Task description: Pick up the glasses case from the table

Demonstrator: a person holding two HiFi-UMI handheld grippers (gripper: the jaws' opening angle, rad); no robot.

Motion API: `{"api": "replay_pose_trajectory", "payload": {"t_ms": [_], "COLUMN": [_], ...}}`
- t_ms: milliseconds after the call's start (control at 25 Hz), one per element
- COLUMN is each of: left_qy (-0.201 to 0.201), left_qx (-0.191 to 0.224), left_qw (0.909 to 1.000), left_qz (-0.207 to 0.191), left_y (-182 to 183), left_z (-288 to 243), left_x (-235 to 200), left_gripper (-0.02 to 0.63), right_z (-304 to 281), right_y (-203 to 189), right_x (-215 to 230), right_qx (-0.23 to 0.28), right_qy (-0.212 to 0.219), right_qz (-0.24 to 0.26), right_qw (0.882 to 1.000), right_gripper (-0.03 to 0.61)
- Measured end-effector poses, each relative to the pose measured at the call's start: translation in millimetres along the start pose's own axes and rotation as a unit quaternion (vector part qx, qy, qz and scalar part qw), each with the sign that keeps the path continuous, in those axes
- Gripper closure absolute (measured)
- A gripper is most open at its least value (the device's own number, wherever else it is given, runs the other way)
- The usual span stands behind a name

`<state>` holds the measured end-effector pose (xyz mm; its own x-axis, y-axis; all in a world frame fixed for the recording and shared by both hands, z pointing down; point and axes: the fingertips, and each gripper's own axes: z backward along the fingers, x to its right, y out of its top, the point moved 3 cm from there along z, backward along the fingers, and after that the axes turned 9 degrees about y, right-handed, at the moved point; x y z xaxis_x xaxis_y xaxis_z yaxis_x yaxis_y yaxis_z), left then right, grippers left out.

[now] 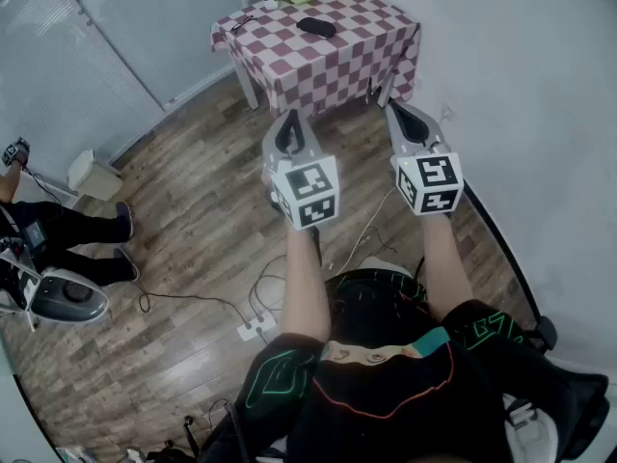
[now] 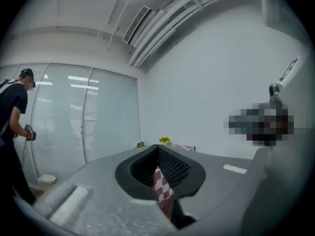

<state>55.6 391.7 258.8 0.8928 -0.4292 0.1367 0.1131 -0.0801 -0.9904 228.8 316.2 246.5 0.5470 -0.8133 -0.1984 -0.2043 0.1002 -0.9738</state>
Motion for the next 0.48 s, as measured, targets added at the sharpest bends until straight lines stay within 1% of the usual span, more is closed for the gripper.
{"api": "replay_pose_trajectory", "payload": {"t_ms": [240,480], "left_qy": [-0.007,-0.012], "left_qx": [-0.01,-0.036], "left_qw": [0.9995,0.998], "left_qz": [0.029,0.05], "left_y": [-10,-37], "left_z": [-19,-51], "left_x": [3,12], "left_gripper": [0.604,0.604], "right_z": [-14,-34], "right_y": [-9,-37], "right_x": [11,34], "right_qx": [-0.011,-0.03], "right_qy": [-0.001,-0.008], "right_qz": [-0.002,-0.033], "right_qw": [1.0,0.999], "right_gripper": [0.574,0.574]}}
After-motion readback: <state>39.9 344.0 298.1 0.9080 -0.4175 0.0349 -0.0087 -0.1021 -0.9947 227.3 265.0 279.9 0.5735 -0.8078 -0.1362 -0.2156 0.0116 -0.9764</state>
